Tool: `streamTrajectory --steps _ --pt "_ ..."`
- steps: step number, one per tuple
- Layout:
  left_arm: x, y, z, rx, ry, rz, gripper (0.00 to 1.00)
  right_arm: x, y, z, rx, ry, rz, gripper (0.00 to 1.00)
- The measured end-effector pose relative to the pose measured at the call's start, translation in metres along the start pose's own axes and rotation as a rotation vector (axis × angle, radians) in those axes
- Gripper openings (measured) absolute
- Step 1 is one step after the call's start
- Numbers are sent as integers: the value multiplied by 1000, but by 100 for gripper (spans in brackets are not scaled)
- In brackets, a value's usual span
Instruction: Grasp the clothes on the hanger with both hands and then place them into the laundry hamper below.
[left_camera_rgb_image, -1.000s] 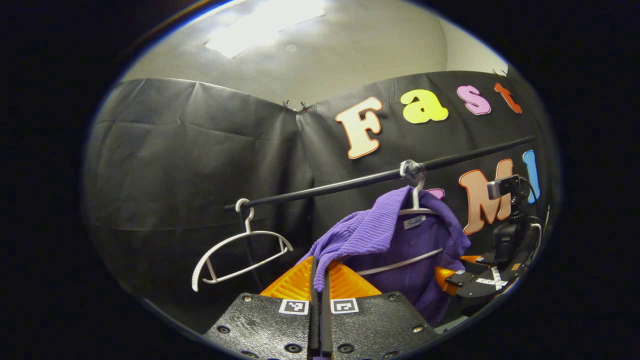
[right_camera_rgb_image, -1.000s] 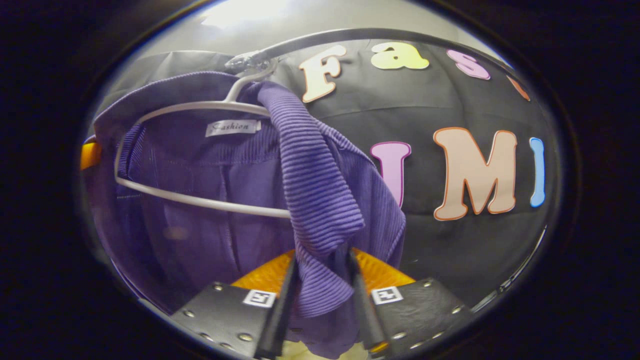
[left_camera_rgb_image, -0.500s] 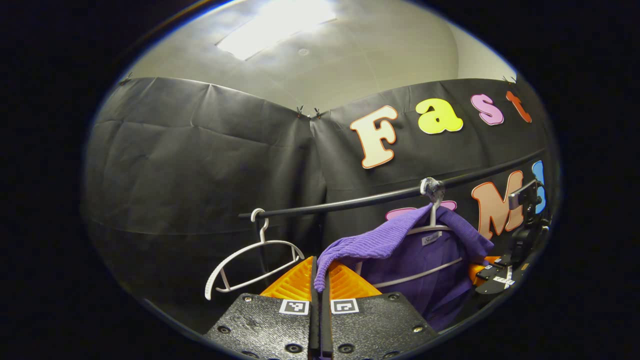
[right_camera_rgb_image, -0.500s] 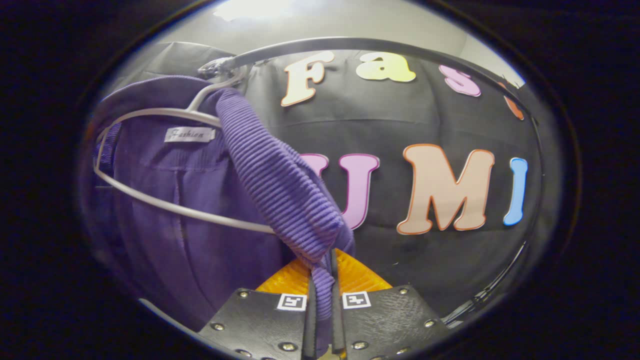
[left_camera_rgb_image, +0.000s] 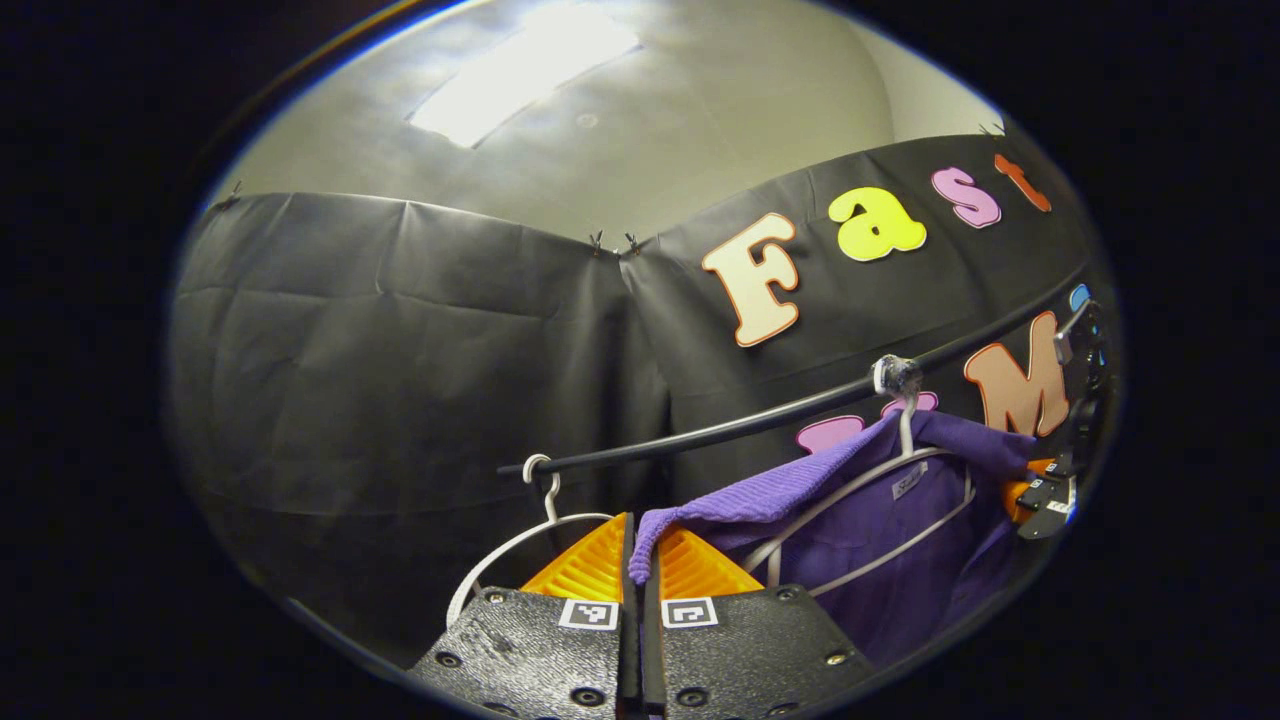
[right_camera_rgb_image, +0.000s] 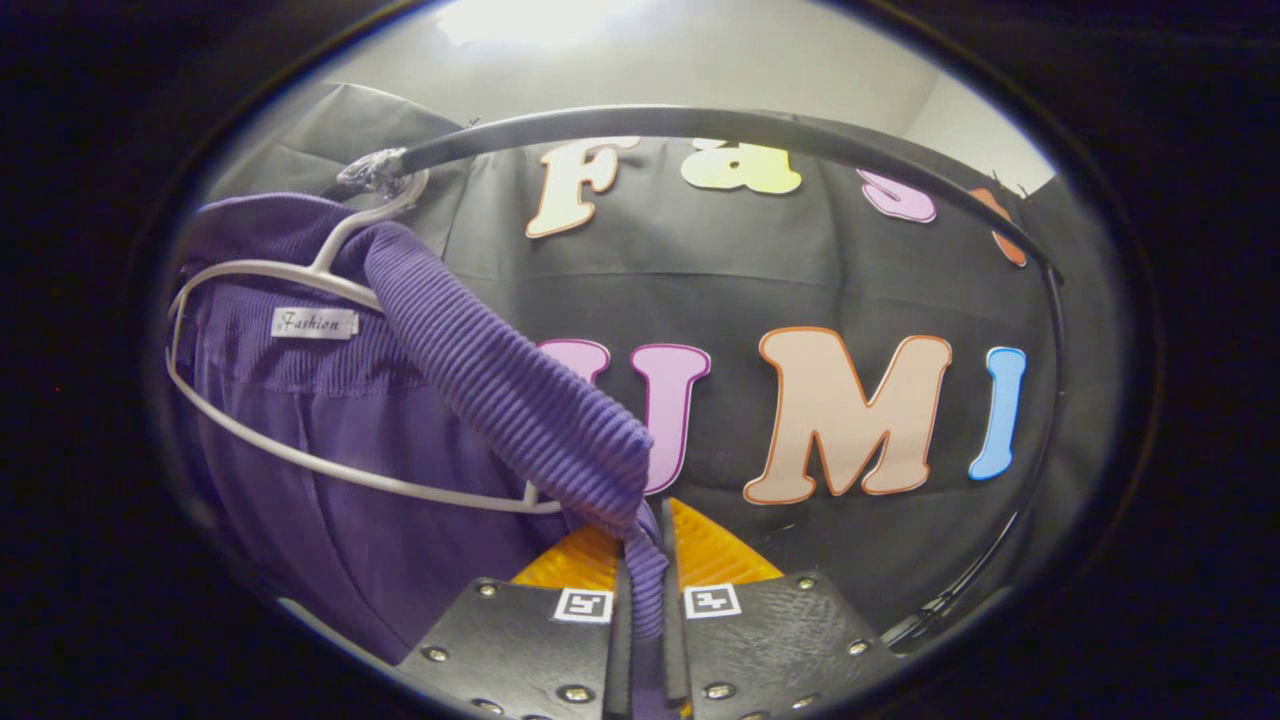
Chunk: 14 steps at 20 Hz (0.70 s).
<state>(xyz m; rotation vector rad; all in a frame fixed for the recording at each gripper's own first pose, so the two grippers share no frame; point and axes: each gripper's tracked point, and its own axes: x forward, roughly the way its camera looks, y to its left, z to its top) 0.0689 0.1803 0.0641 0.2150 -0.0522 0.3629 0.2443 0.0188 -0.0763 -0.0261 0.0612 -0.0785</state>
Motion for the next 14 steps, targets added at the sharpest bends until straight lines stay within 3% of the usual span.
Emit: streamTrajectory --steps 5,6,7,8,11,12,14 --pt "22 9 -24 9 18 -1 1 8 -10 16 -31 -37 -12 12" --pt "25 9 -28 4 22 -6 2 10 -9 19 -35 -40 -12 7" --pt "29 10 -32 4 20 -10 2 14 -9 21 -39 -42 -11 12" --pt "33 11 -35 8 22 -13 2 16 -10 20 -40 -44 -9 7" --pt "39 8 -45 -7 12 -44 2 21 -12 20 -38 -45 -10 7" --pt "40 7 -47 -17 4 -57 2 22 -12 21 -37 -45 -12 12" --pt "42 5 -50 -30 -16 -84 2 25 -15 22 -28 -49 -16 12"
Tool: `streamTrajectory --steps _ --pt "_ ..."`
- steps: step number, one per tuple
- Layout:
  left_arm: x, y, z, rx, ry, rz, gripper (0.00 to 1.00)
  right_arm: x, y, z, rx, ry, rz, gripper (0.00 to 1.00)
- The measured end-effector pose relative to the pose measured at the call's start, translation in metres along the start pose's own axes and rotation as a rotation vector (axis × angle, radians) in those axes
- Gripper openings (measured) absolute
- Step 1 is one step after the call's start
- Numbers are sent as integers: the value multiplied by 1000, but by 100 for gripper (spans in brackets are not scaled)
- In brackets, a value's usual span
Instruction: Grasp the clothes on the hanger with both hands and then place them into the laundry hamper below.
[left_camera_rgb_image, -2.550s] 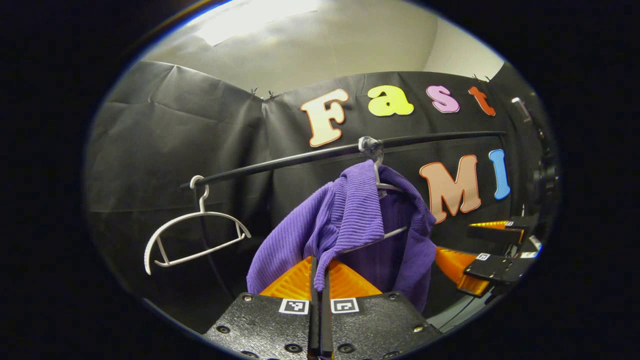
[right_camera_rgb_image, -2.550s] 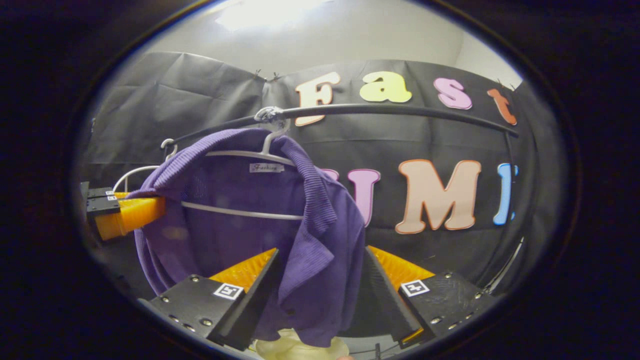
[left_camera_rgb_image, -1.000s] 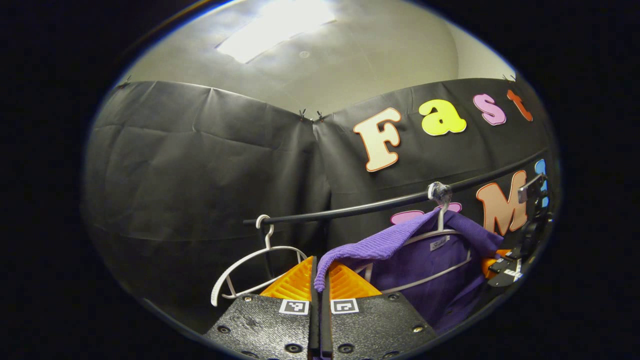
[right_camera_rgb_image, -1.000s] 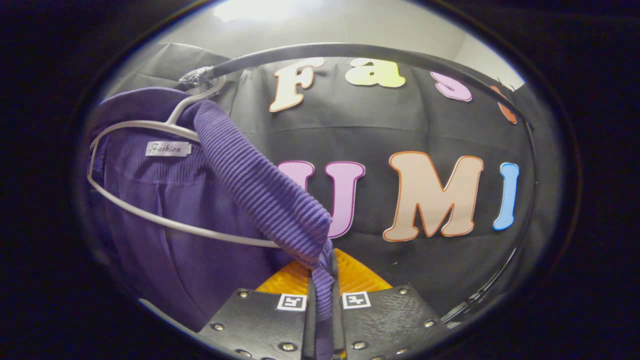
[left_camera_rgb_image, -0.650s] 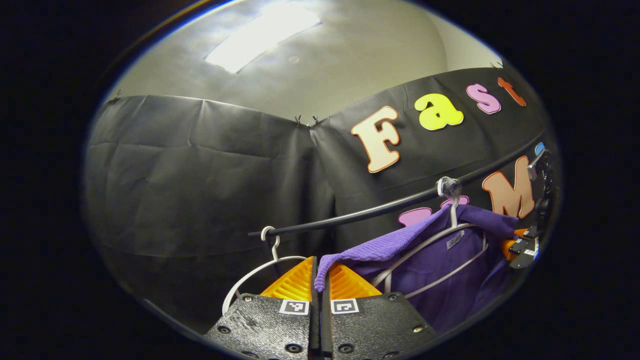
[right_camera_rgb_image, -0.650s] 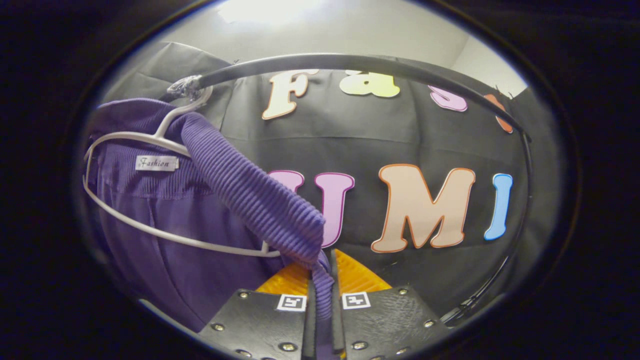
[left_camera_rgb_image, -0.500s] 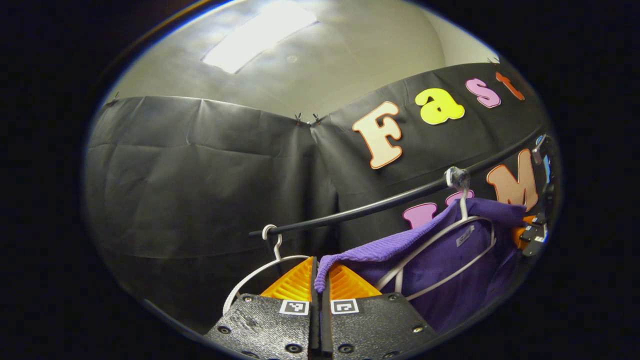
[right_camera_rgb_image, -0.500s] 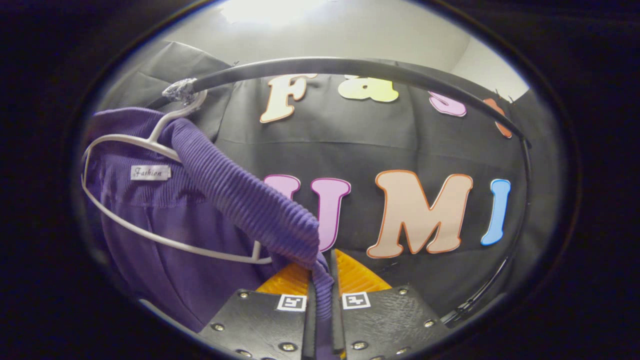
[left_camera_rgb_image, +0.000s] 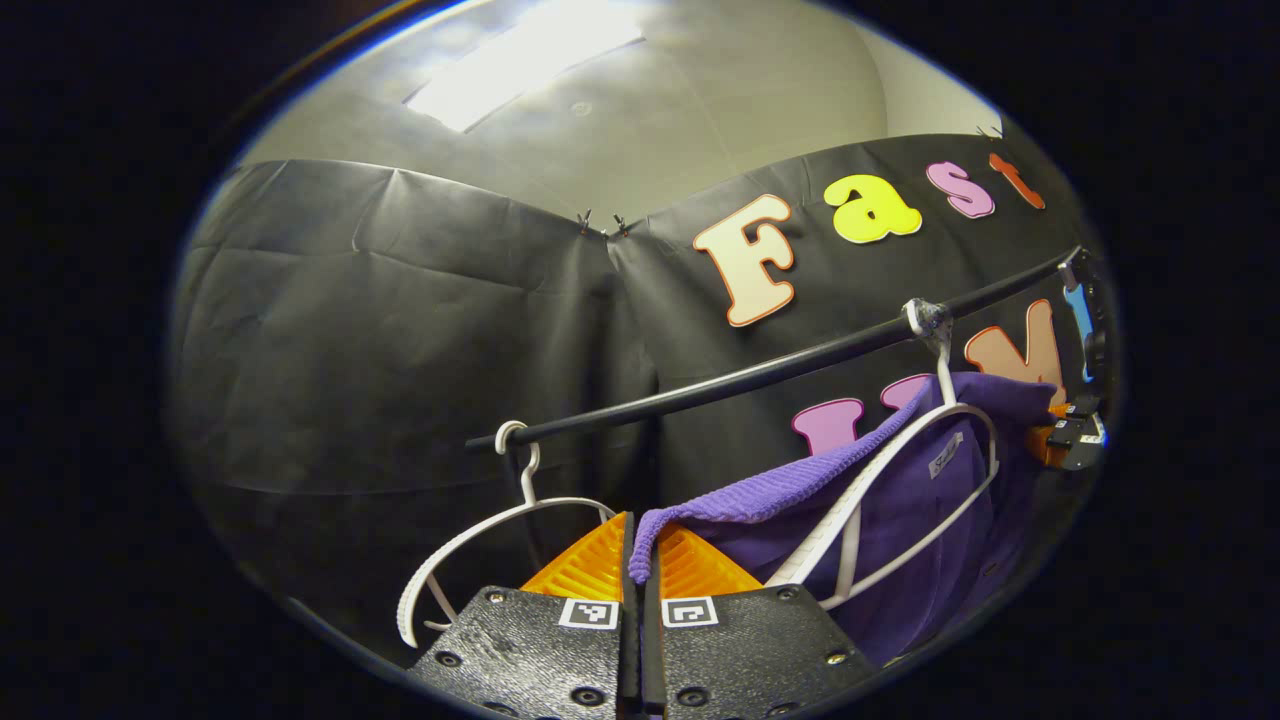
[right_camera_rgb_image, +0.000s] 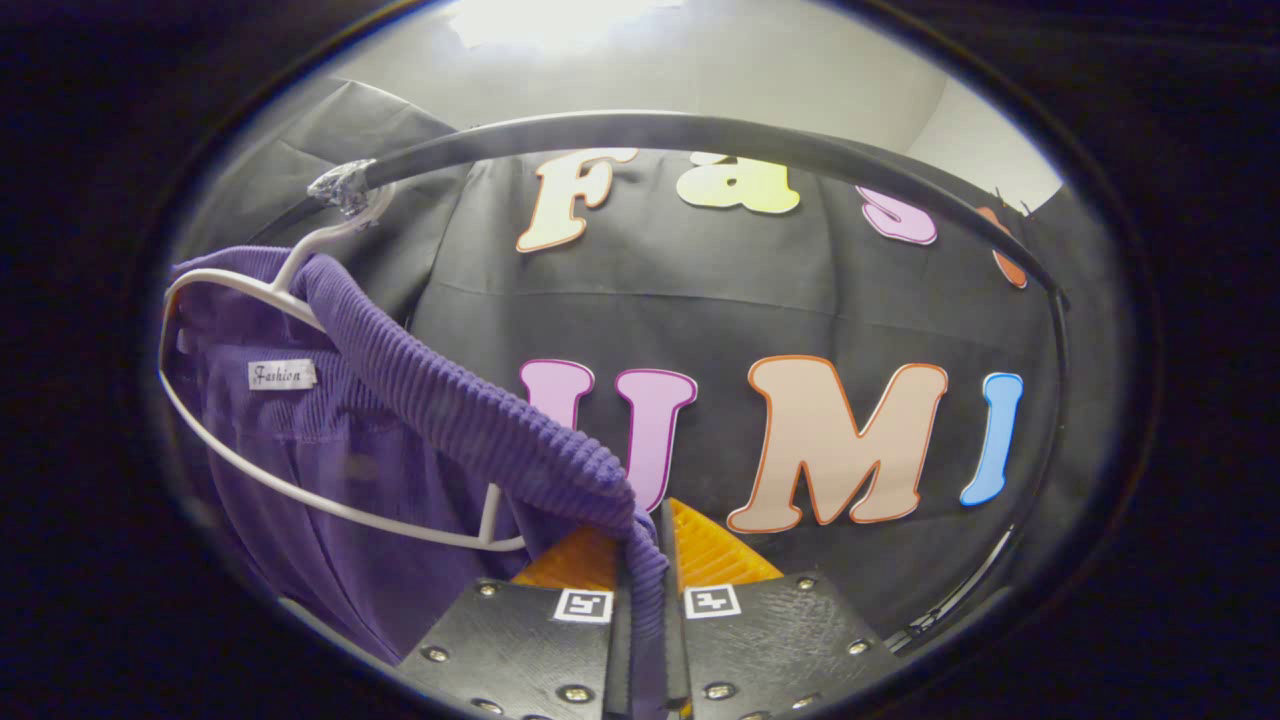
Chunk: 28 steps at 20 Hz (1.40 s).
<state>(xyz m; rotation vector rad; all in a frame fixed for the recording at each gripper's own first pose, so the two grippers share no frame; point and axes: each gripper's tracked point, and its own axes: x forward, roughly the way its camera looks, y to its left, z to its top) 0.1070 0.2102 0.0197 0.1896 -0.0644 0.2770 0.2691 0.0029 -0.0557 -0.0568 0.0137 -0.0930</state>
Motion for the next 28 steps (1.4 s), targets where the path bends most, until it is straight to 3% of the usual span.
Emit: streamTrajectory --steps 7,13,23,24,28 --pt "-2 -8 -22 -126 17 -82 1 8 -8 12 26 -15 -8 12" --pt "-13 -13 -41 -174 46 -178 1 10 -11 13 40 -12 1 12" --pt "-20 -23 -57 -213 79 -193 1 31 -24 35 57 -101 -27 12" --pt "-20 -22 -57 -218 80 -190 1 34 -22 35 54 -109 -31 17" --pt "-18 -27 -56 -230 83 -205 1 51 -25 34 50 -134 -46 17"
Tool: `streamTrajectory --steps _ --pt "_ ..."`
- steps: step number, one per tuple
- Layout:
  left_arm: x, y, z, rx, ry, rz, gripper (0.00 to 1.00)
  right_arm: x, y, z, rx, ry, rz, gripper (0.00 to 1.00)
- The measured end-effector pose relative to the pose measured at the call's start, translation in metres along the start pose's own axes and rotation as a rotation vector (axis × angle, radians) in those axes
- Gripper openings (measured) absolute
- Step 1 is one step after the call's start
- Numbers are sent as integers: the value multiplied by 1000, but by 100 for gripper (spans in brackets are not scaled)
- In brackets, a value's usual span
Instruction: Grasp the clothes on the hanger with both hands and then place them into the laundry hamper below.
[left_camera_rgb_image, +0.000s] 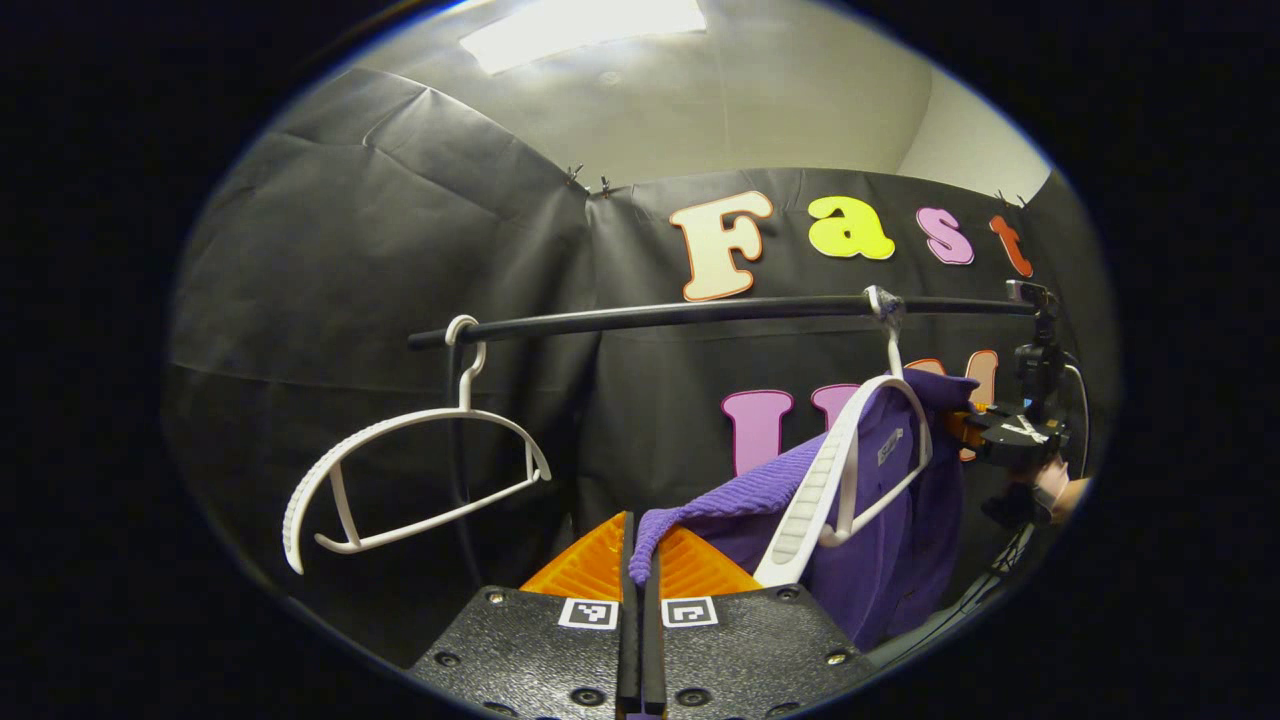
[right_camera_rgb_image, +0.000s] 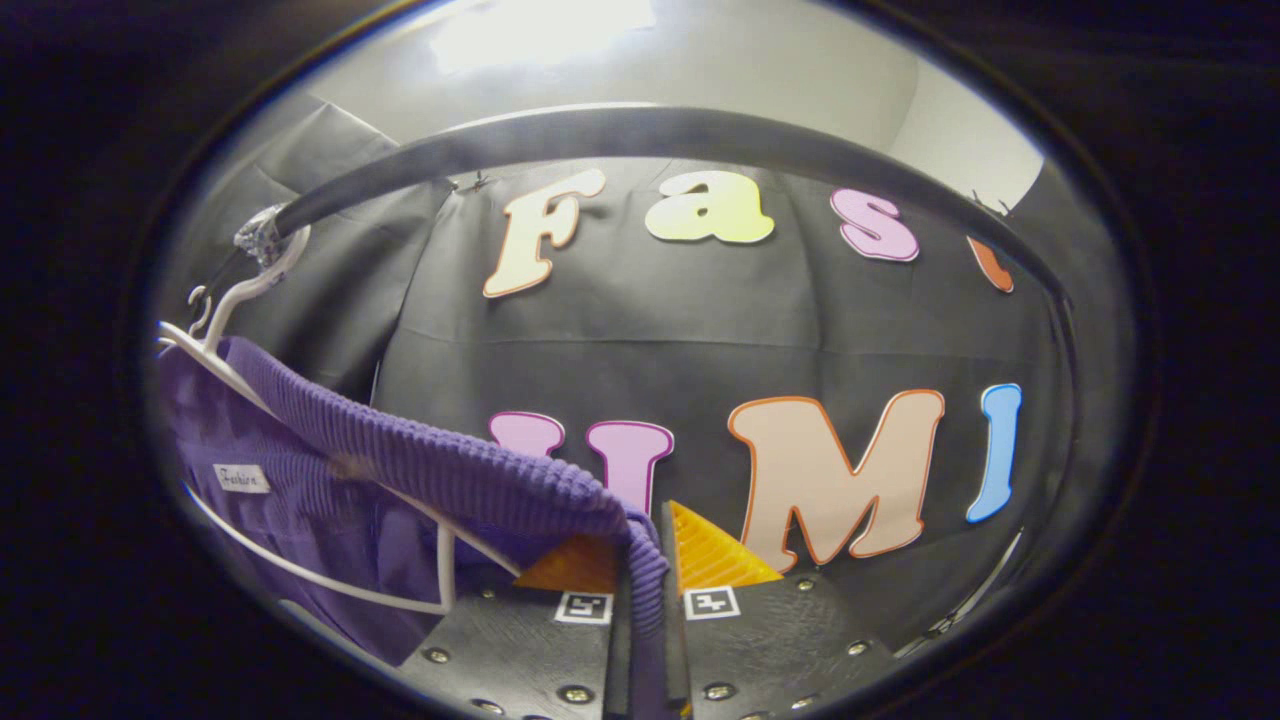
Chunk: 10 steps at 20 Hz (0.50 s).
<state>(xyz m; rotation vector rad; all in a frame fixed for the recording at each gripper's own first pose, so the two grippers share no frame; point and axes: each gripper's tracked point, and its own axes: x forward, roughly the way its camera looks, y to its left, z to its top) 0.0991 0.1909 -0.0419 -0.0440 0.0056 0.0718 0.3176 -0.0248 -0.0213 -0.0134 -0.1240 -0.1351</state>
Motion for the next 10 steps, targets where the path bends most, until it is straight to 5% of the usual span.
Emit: streamTrajectory --steps 10 --pt "14 -11 -15 -76 20 -85 1 29 0 -31 -21 27 17 12"
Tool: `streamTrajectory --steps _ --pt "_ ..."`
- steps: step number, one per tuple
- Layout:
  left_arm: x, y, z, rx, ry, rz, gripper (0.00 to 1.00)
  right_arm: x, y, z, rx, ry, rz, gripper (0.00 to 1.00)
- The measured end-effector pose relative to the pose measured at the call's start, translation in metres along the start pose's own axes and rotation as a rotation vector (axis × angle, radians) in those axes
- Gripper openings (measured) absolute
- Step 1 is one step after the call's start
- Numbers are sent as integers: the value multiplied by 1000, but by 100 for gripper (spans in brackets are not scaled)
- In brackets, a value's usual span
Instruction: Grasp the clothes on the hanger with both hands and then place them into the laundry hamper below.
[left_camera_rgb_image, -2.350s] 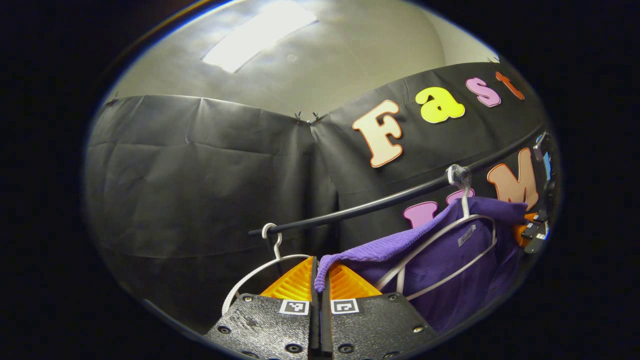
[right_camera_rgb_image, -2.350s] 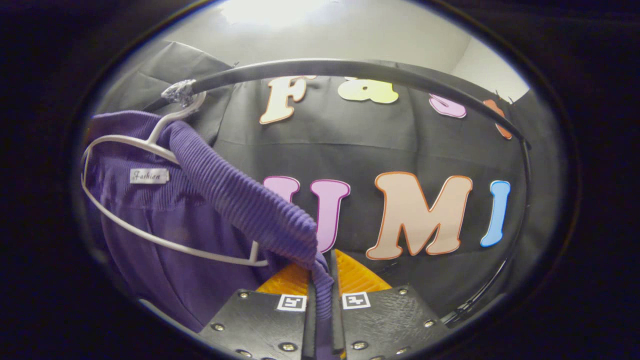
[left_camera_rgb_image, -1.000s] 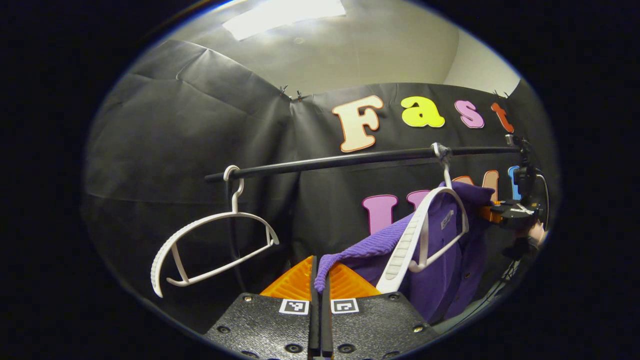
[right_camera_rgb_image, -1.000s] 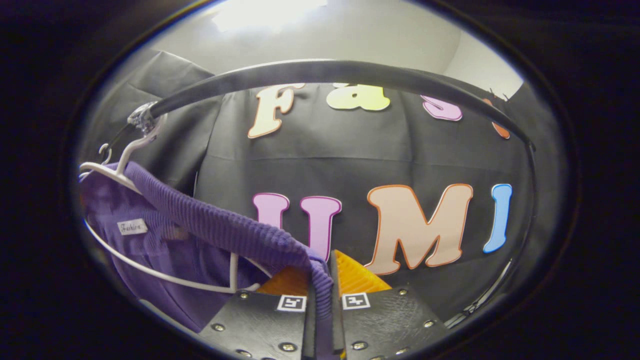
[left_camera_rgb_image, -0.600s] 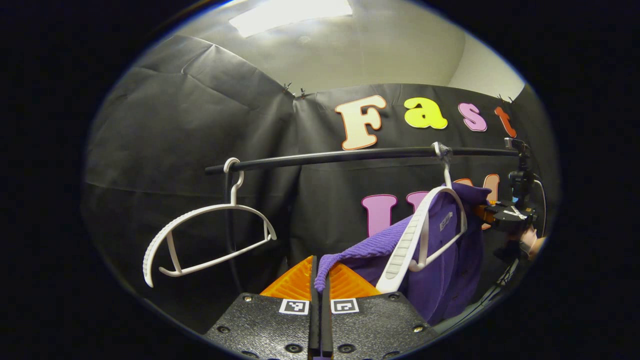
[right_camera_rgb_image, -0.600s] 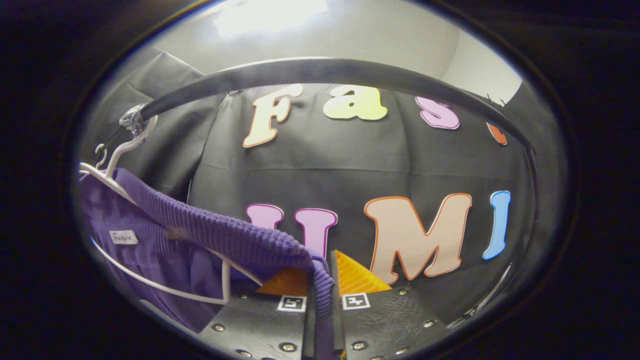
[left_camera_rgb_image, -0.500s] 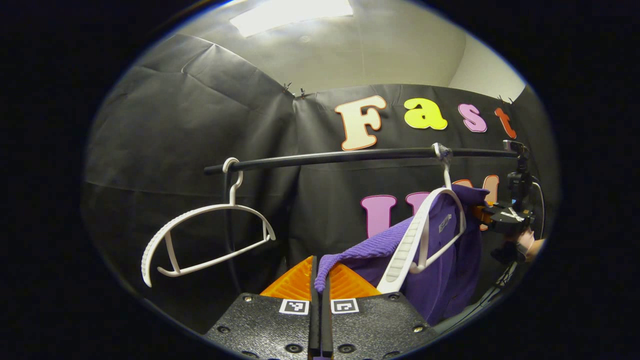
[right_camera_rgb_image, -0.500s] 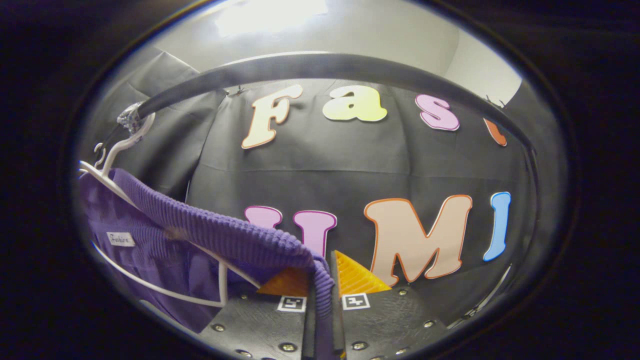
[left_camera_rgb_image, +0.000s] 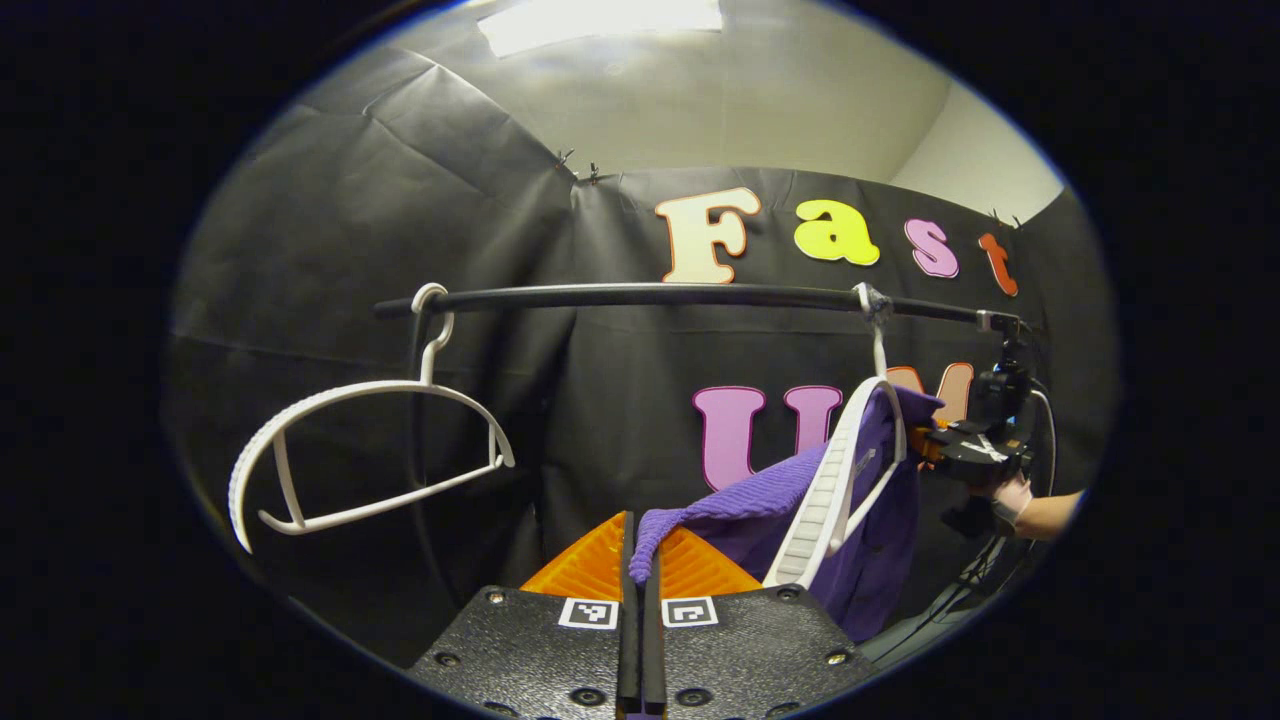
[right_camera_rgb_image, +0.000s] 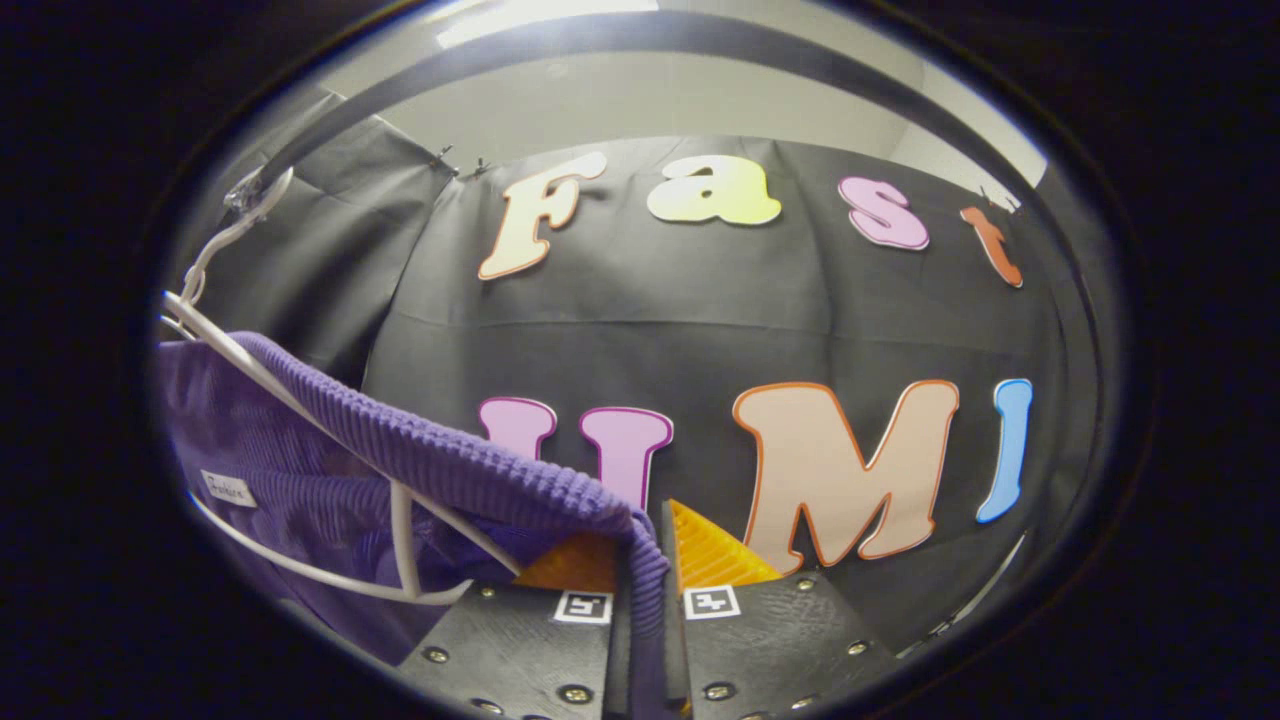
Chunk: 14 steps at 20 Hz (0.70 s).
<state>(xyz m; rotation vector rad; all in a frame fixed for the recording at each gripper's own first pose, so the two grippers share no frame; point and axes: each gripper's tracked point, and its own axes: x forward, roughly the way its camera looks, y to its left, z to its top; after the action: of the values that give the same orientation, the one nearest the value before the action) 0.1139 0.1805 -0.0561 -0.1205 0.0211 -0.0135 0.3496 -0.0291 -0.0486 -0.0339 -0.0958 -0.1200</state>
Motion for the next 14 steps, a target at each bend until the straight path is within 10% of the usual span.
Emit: streamTrajectory --steps 14 --pt "14 -3 -23 -79 36 -32 1 25 3 -51 120 128 54 12"
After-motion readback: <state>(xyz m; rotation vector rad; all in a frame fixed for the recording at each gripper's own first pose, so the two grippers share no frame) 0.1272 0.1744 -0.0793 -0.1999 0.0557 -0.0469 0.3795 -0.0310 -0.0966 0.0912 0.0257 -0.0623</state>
